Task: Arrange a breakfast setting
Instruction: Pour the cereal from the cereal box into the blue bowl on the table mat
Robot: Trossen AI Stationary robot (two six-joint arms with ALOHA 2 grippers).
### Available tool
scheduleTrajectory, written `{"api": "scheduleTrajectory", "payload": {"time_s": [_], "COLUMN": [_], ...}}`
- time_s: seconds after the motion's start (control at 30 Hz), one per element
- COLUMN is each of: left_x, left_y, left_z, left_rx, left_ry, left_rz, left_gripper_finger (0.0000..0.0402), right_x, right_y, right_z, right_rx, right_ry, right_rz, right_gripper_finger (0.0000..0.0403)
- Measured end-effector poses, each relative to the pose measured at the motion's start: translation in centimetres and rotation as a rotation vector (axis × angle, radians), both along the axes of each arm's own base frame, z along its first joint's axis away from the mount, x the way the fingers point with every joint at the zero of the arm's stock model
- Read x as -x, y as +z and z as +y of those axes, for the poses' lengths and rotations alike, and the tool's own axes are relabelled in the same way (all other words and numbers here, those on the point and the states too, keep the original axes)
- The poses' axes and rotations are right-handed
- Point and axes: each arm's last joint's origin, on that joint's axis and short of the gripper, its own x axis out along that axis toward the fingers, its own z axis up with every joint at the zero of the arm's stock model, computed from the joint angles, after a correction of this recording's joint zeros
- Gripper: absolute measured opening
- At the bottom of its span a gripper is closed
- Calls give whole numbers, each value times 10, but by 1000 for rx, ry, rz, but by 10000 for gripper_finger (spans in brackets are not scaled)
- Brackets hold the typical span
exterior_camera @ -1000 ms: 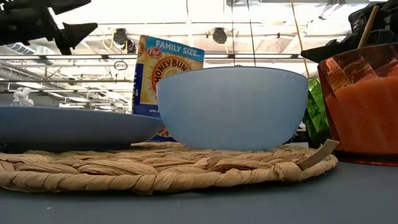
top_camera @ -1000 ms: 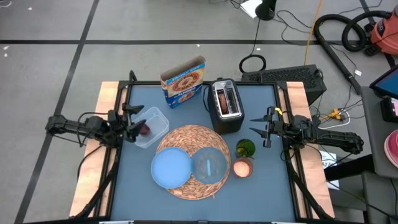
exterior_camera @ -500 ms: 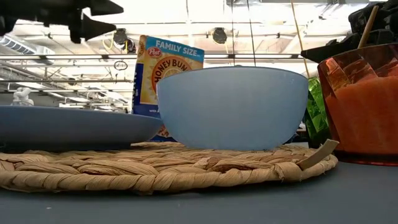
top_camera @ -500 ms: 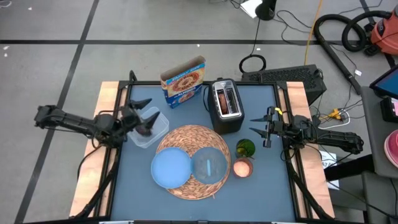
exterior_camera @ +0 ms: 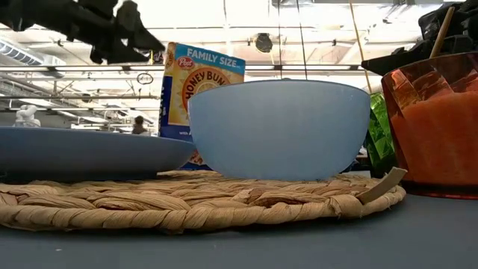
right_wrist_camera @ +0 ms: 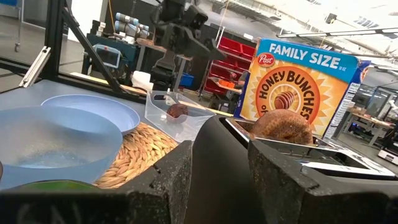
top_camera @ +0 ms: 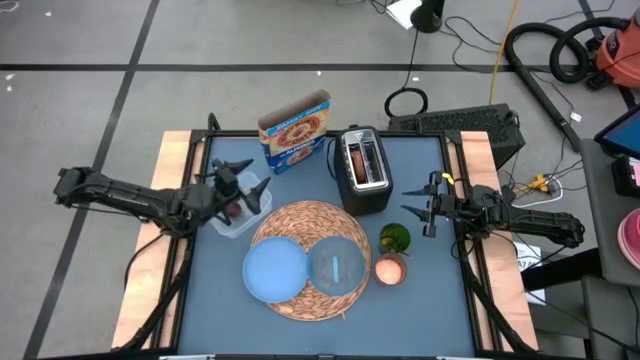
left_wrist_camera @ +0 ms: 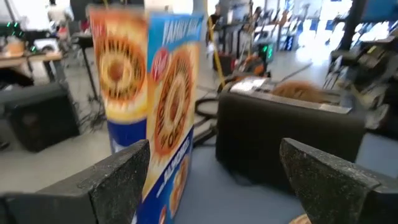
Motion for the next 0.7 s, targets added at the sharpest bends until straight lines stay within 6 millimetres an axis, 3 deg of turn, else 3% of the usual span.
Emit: {"api": "scheduleTrajectory", "payload": {"time_s": [0.33, 0.7], "left_x": [-5, -15], "left_y": [-16, -39], "left_z": [17, 49], "left_rx": [9, 51], "left_ry": [101, 197], "left_rz": [117, 244], "left_gripper_finger": [365, 365], "right_x": [0, 0], "right_y": [0, 0], "right_z": [0, 0], "right_rx": [0, 0], "right_ry": [0, 0], "right_rz": [0, 0], "right_gripper_finger": [150, 150]}}
